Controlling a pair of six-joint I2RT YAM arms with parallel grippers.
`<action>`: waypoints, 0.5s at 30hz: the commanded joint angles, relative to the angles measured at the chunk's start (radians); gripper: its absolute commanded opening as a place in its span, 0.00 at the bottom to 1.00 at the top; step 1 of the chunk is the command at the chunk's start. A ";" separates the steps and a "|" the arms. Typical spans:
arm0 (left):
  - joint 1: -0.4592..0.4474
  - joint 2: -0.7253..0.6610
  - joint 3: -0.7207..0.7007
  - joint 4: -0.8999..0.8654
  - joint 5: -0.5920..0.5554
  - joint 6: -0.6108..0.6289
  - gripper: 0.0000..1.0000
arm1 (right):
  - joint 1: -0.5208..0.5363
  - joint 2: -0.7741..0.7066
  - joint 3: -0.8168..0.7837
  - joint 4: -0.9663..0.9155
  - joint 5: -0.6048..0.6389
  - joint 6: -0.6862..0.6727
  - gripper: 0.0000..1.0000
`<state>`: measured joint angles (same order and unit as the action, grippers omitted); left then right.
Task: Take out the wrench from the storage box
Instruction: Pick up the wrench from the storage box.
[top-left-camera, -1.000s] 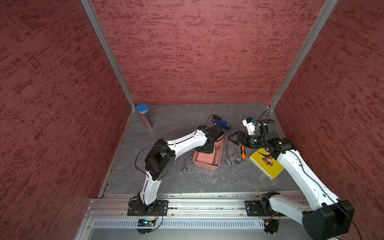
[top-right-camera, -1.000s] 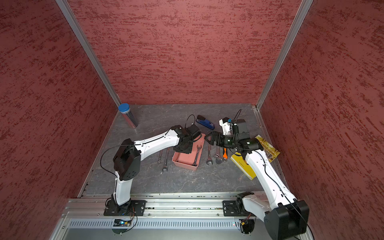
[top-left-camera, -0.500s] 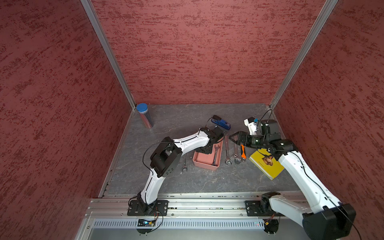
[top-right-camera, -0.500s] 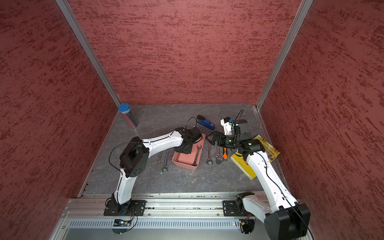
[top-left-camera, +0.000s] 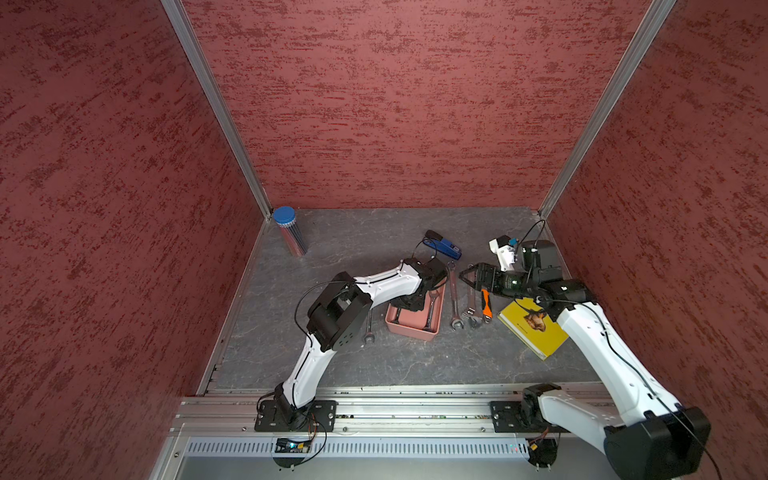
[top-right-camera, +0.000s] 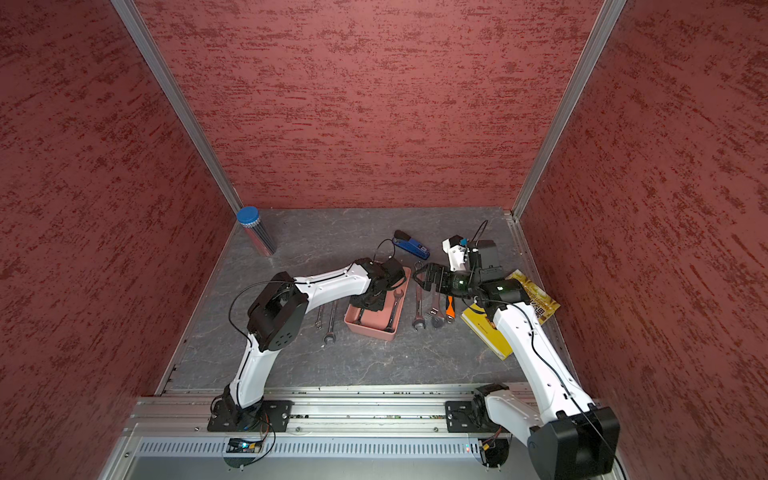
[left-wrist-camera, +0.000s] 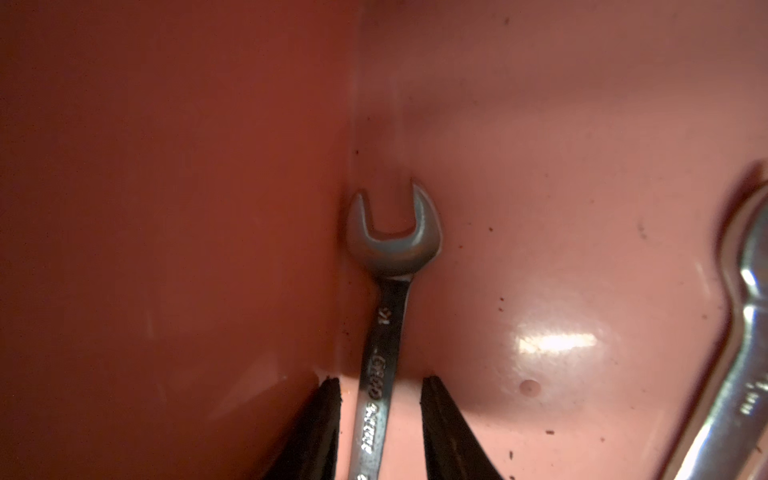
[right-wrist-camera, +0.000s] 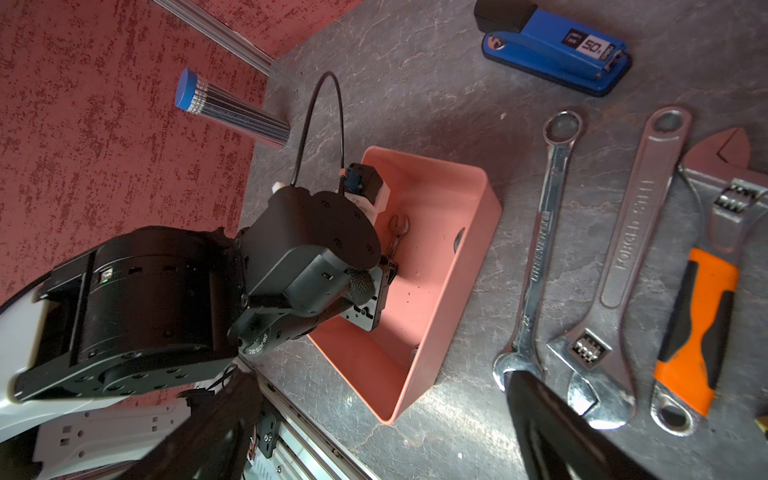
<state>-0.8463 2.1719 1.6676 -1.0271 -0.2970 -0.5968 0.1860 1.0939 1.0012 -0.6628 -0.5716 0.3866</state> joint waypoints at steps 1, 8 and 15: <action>0.003 0.010 -0.008 0.021 0.046 0.003 0.35 | -0.008 -0.014 -0.013 0.011 -0.003 -0.009 0.98; 0.049 0.019 -0.054 0.056 0.142 -0.007 0.36 | -0.014 -0.011 -0.020 0.009 -0.009 -0.012 0.98; 0.063 0.050 -0.051 0.053 0.215 0.020 0.35 | -0.016 -0.005 -0.023 0.017 -0.014 -0.008 0.98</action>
<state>-0.7933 2.1609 1.6520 -0.9676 -0.1406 -0.5888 0.1772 1.0939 0.9901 -0.6617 -0.5762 0.3855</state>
